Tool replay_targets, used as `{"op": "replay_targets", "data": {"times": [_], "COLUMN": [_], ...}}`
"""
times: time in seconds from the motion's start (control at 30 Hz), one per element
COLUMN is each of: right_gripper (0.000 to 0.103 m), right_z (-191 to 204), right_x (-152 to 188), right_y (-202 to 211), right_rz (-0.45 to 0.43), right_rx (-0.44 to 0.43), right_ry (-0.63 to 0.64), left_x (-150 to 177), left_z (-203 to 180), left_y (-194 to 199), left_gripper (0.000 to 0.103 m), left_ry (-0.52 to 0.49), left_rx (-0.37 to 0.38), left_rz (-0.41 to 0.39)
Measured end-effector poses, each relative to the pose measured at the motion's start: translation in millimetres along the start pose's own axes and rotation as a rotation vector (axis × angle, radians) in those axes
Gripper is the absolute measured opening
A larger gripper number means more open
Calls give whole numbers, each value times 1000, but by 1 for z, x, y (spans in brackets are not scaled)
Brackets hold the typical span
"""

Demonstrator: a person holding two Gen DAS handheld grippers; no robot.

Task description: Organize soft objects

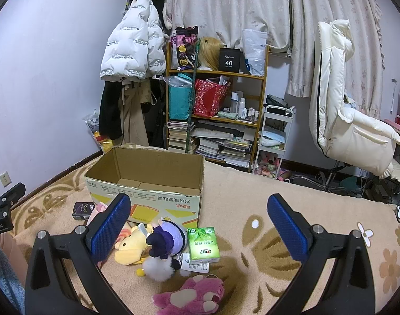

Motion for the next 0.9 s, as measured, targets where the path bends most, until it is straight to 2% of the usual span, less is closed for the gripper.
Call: {"op": "replay_targets", "data": {"times": [0.9], "right_gripper": [103], "right_z": [2], "right_x": [1], "right_y": [-1], "right_rz": [2], "right_rx": [-4], "right_ry": [-1], "left_x": [0], "left_z": [0], "left_y": [0], "left_gripper": [103], "left_ry": [-4], "left_rx": [0], "left_rz": [2]}}
Point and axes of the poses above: each gripper's, at about its wrist camera, not at the fingertips, and y roughly against the way its jaws point, z to its left, x to its underside, the point moved 7 cm from there along -y, roughly the way its jaws point, and after that the axes turned 8 degrees about -x, right-handed, at the moved point
